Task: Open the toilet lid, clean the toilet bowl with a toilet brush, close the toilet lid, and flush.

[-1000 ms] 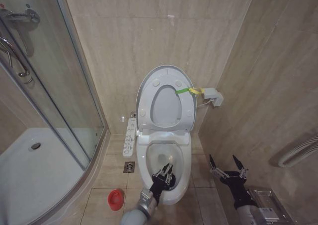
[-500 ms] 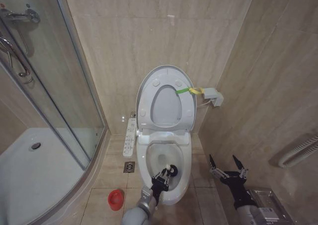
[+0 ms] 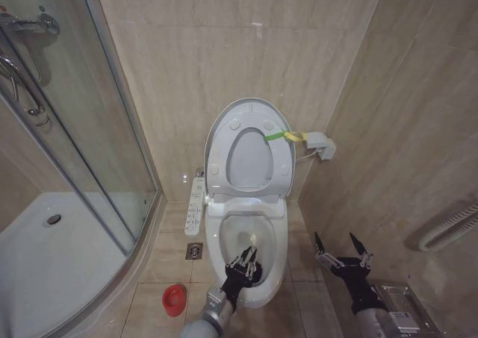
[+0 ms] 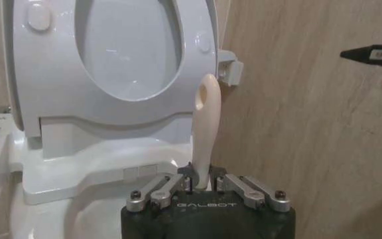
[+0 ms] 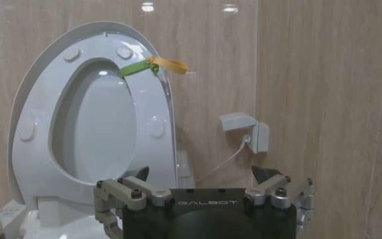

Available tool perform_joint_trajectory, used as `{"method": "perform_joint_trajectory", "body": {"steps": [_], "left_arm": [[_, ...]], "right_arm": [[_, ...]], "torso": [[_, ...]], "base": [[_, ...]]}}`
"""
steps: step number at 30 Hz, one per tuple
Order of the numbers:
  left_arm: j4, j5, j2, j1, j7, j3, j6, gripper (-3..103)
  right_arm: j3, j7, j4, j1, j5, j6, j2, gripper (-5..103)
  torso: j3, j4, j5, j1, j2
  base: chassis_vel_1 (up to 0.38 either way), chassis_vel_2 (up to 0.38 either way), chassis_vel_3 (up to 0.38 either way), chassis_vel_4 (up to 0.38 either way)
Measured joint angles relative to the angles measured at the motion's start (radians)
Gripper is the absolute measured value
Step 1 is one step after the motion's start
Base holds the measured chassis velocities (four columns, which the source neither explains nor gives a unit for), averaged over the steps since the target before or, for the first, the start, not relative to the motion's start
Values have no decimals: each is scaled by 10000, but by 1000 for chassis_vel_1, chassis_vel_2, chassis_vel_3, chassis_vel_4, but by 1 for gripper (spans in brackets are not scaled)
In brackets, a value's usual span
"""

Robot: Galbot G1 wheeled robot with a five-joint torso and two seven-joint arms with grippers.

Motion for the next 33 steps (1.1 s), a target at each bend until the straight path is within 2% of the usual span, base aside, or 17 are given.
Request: {"method": "perform_joint_trajectory", "body": {"steps": [10, 18, 24, 33], "left_arm": [[644, -207, -86, -80, -54, 17, 129, 18], [1046, -236, -184, -273, -84, -106, 99, 18], [554, -133, -208, -208, -98, -251, 84, 18], [-103, -114, -13, 172, -108, -415, 84, 16]], "right_arm": [[1, 0, 0, 0, 0, 0, 0, 100], [1, 0, 0, 0, 0, 0, 0, 100], [0, 0, 0, 0, 0, 0, 0, 100], [0, 0, 0, 0, 0, 0, 0, 100]], "torso": [[0, -4, 16, 0, 0], [0, 0, -8, -2, 0], [0, 1, -18, -2, 0], [0, 2, -3, -2, 0]], "base": [[0, 0, 0, 0], [0, 0, 0, 0], [0, 0, 0, 0], [0, 0, 0, 0]]}}
